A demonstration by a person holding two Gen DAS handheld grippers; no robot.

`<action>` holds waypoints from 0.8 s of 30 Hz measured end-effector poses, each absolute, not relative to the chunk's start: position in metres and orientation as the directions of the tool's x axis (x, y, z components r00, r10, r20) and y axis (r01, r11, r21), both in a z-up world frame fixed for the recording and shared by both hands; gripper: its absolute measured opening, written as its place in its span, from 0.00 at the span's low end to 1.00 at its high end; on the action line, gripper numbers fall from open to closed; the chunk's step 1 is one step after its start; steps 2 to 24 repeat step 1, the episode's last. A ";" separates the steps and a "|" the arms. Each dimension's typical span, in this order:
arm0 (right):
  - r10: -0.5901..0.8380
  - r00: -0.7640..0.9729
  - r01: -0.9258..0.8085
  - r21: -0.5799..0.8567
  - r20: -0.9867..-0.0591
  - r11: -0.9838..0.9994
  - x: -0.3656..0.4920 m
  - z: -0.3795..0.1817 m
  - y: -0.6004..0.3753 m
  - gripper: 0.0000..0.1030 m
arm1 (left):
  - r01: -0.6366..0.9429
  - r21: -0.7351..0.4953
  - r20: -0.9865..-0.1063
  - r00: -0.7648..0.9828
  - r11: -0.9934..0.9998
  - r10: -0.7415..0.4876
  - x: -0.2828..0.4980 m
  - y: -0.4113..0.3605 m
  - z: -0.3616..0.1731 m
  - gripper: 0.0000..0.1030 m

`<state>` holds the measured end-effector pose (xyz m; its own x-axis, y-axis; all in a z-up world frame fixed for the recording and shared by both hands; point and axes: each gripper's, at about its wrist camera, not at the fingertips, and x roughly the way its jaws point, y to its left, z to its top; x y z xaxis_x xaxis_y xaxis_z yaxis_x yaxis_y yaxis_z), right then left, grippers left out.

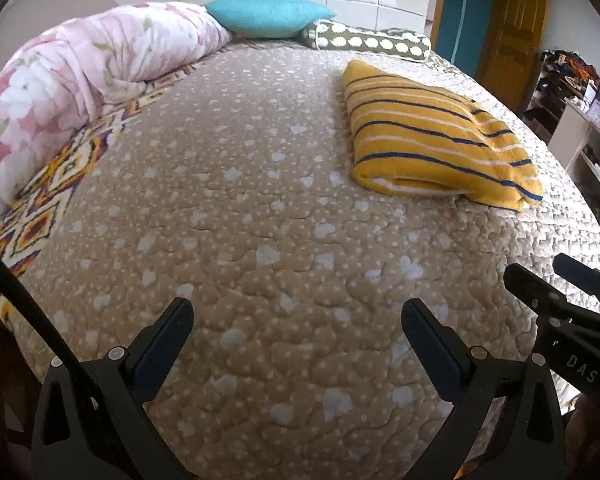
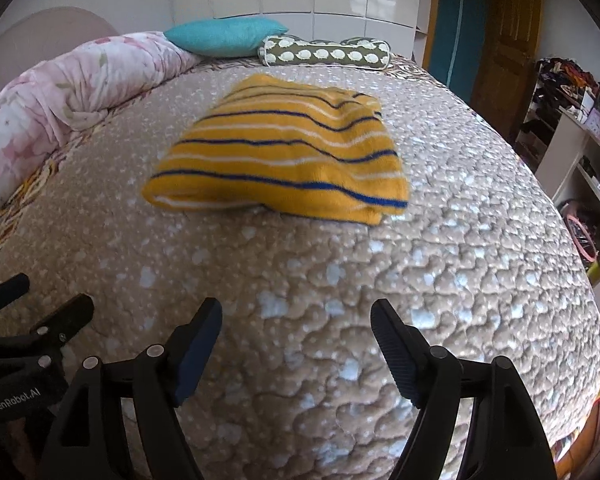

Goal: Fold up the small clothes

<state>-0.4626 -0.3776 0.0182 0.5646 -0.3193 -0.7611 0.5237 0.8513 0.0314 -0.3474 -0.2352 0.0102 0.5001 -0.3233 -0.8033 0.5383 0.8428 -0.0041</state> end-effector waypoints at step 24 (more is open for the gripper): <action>-0.314 0.567 0.521 0.036 -0.761 0.853 -0.462 0.018 -0.379 0.79 | 0.534 -0.005 -0.807 0.497 0.846 -0.318 -0.341 -0.236 0.009 1.00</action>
